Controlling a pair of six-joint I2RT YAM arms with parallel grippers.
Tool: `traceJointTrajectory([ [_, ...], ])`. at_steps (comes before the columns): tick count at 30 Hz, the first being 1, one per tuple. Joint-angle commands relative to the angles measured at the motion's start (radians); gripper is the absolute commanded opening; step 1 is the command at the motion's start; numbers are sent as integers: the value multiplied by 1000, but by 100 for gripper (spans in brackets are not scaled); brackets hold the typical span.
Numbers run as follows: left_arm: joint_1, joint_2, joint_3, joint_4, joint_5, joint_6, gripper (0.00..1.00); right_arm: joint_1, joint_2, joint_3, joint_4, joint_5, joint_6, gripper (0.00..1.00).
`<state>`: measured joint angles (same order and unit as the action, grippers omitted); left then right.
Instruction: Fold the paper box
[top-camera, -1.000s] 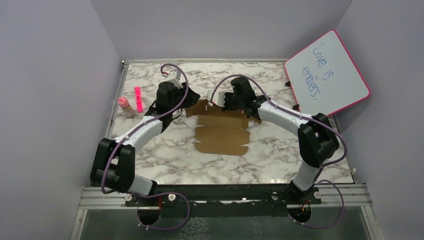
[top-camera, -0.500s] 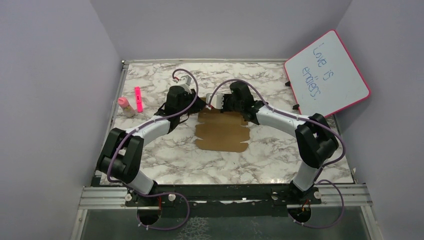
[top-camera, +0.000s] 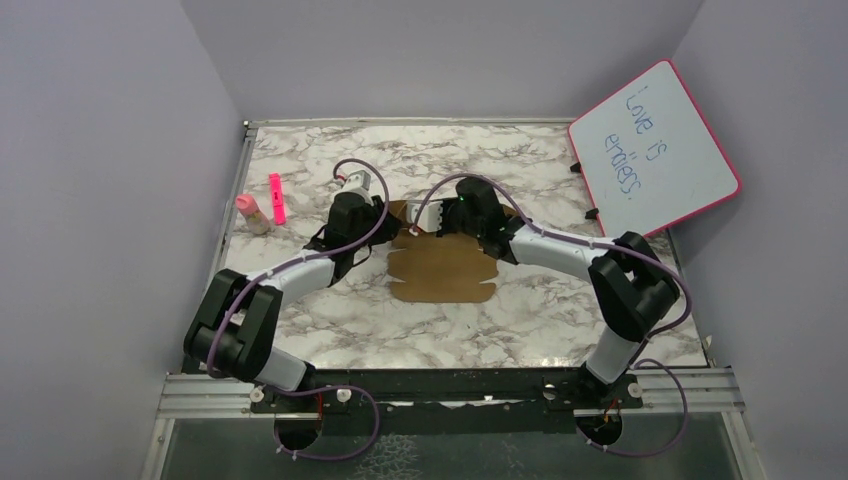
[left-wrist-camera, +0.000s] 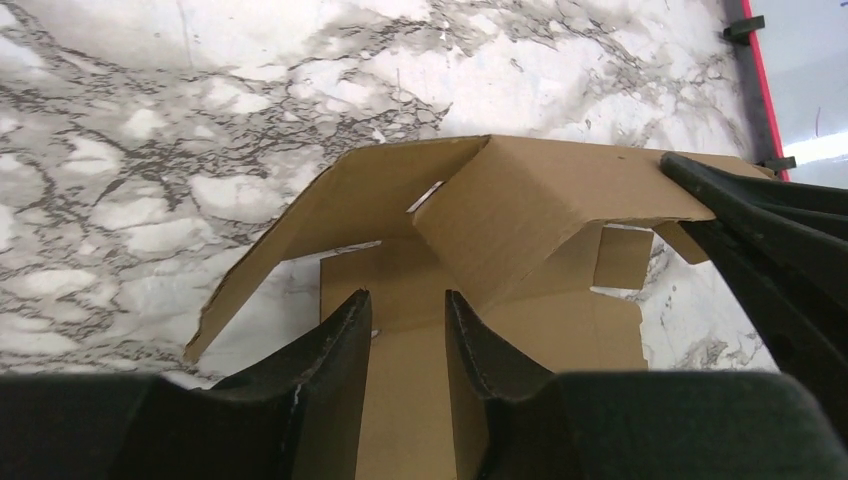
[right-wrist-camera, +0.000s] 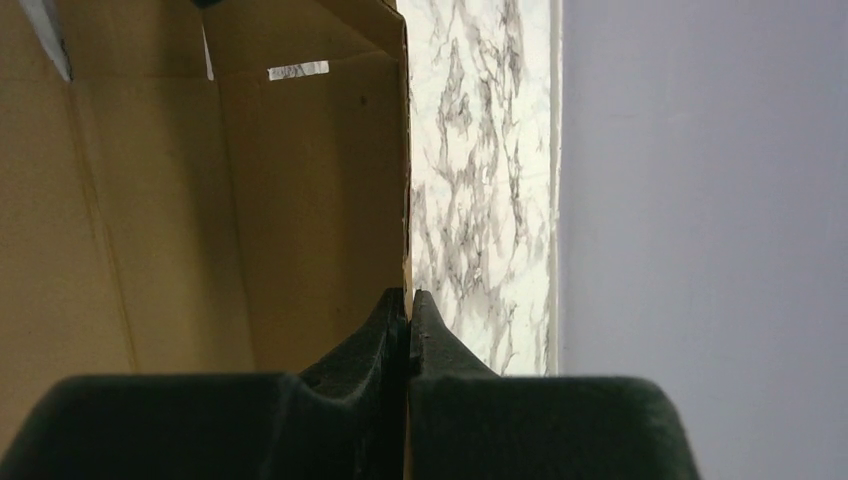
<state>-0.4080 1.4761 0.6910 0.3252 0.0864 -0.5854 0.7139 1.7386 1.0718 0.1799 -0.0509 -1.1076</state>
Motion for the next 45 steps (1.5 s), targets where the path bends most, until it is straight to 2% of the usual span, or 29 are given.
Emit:
traceJointTrajectory([
  [1, -4, -64, -58, 56, -79, -17, 36, 15, -46, -21, 66, 32, -33, 5],
  [12, -3, 2, -85, 85, -72, -13, 43, 53, -61, -79, 102, 45, -17, 5],
  [26, -19, 136, -67, 136, -24, 6, 42, 76, -51, -103, 150, 94, -24, 5],
  [30, -60, 109, -65, 153, -38, 41, 30, 81, -49, -118, 179, 105, -24, 5],
  [33, -92, 72, -76, 167, -72, 75, 26, 84, -54, -138, 215, 103, -31, 5],
  [40, -109, 5, -116, 206, -71, 117, 27, 87, -42, -151, 223, 142, -61, 5],
  [45, -109, -79, -163, 209, -68, 107, 33, 97, -49, -188, 261, 155, -73, 5],
])
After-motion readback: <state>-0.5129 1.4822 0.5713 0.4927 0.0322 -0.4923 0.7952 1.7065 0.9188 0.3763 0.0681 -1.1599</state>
